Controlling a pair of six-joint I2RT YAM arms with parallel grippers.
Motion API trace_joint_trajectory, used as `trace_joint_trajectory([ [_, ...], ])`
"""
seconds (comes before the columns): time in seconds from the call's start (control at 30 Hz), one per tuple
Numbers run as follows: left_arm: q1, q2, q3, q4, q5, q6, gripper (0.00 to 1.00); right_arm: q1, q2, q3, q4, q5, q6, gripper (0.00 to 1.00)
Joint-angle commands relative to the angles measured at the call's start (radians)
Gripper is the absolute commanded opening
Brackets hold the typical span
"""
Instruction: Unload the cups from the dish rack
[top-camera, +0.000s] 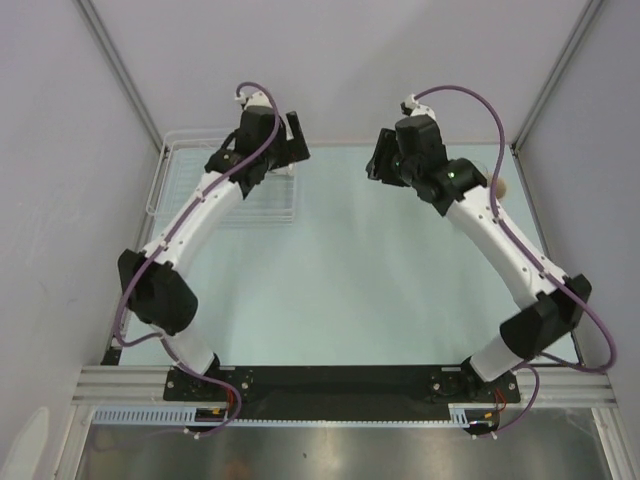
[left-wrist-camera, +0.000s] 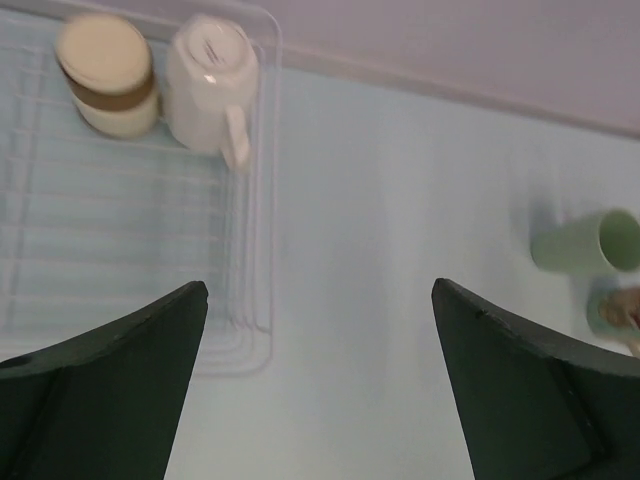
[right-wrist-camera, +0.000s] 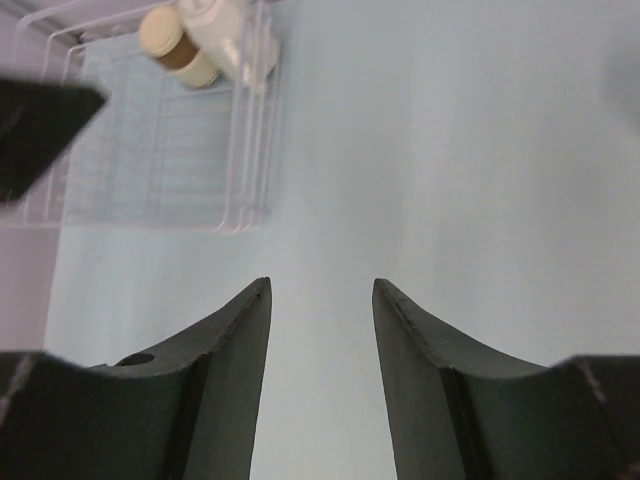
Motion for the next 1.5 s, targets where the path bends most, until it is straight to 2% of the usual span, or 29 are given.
trace_joint_trajectory([
  [0.0,0.103,0.16,0.156,-0.115,-0.101,0.061,1.0,0.089,-0.117,-0.145,0.083,-0.021,0.051,0.5],
  [0.17,0.167,0.324,0.317,-0.116,-0.052,0.056,1.0,0.196,-0.212,-0.274,0.125,0.028,0.053,0.5],
  [0.3,0.17,0.492,0.452,-0.122,-0.066,0.134,1.0,0.235,-0.264,-0.346,0.15,0.011,0.04,0.5],
  [0.43,0.173,0.565,0.532,-0.098,-0.054,0.142,1.0,0.243,-0.267,-0.36,0.13,0.014,0.027,0.5],
  [0.57,0.17,0.595,0.54,-0.037,-0.032,0.115,1.0,0.244,-0.261,-0.368,0.127,0.013,0.011,0.5],
  [0.83,0.164,0.677,0.589,-0.014,0.004,0.101,1.0,0.244,-0.257,-0.401,0.142,-0.006,0.019,0.49],
  [1.17,0.134,0.727,0.566,0.014,0.003,0.058,0.99,0.243,-0.261,-0.432,0.149,0.002,0.011,0.49],
  [1.47,0.122,0.78,0.564,0.06,-0.019,0.016,0.92,0.241,-0.295,-0.489,0.159,-0.004,0.017,0.49],
])
